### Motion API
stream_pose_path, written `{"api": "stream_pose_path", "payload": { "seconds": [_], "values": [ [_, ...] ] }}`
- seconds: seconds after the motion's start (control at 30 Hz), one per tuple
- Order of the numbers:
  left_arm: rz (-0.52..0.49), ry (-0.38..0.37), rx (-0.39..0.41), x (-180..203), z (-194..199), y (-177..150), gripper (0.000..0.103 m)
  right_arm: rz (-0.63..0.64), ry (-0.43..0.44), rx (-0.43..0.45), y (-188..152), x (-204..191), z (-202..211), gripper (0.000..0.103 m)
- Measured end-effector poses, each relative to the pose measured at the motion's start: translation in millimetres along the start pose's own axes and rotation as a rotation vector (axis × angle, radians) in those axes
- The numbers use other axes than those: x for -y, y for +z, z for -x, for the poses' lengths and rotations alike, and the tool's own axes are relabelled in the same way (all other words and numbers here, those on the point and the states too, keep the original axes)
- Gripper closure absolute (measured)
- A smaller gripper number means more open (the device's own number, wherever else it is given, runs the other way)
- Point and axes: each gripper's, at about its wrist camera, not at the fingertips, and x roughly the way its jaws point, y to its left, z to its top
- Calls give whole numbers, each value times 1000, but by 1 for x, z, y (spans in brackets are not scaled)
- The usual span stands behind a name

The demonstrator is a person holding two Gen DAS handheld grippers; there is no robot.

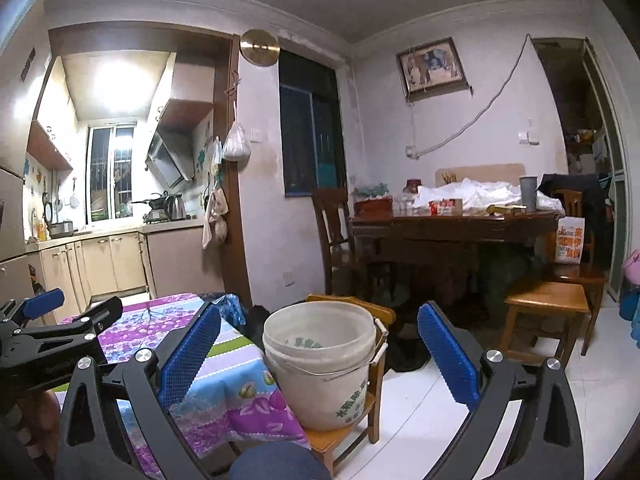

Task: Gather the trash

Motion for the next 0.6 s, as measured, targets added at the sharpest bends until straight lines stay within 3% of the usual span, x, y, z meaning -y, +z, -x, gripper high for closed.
{"api": "stream_pose_path", "payload": {
  "seconds": [0.6],
  "values": [
    [-28,-32,-9,14,1,-14,6,-14,21,-16,-5,1,-8,5]
  ]
}}
